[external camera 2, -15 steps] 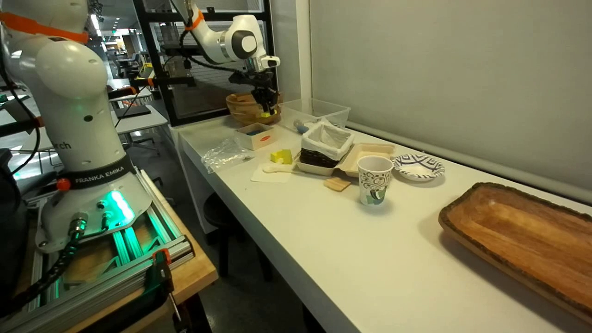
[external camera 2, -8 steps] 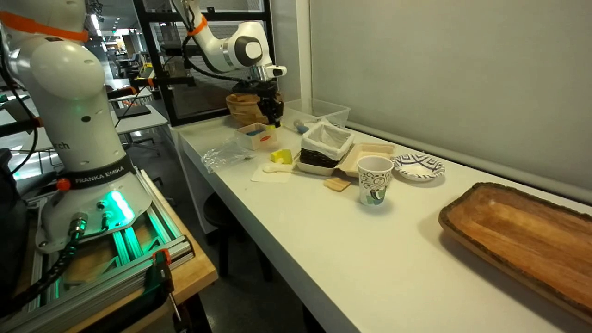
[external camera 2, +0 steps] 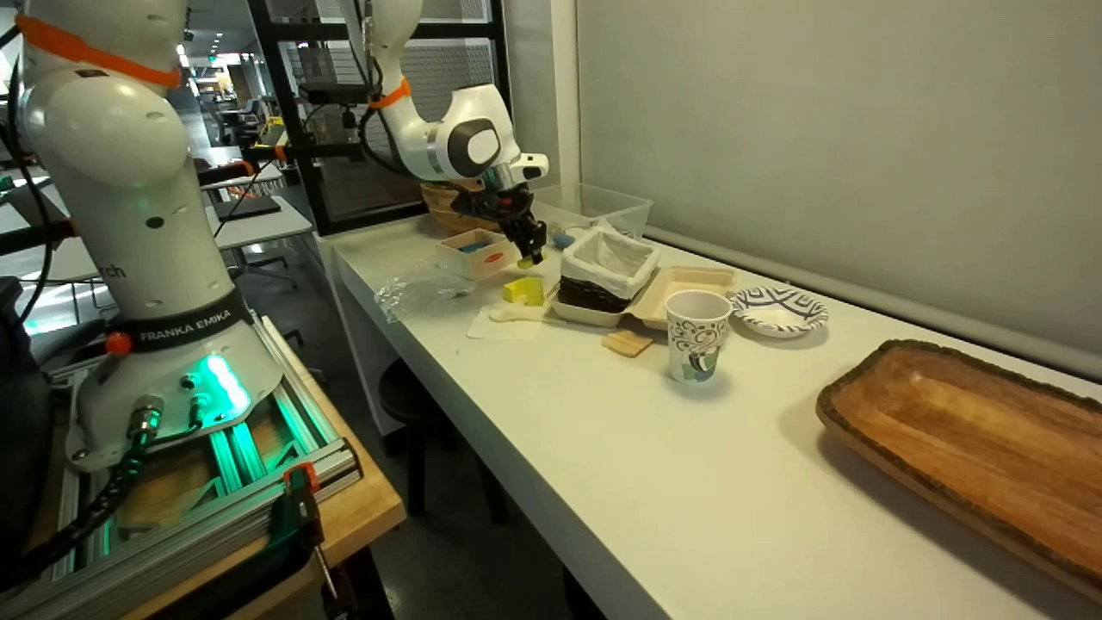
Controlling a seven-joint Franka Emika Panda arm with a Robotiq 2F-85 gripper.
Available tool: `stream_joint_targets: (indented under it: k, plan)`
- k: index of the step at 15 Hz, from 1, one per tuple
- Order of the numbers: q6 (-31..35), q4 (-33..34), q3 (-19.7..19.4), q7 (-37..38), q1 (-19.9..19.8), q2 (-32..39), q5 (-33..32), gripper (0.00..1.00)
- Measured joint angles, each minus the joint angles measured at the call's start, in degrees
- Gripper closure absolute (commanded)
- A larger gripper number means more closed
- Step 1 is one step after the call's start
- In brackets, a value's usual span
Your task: Take one yellow block and white block out of the box on the left and put them on the countertop.
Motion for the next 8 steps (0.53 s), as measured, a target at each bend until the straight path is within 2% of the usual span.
stream_joint_targets:
  k: [1, 2, 3, 8]
  plan:
    - [1.9, 0.2, 0.6, -0.8, -0.4, 1.2, 1.4, 0.92]
    - [3.5, 0.5, 1.5, -1.8, -0.8, 2.3, 2.9, 0.58]
    - [4.4, 0.8, 2.6, -2.7, -1.4, 3.3, 4.3, 0.40]
    - [4.3, 2.5, 5.7, -4.7, -2.6, 5.4, 8.3, 0.05]
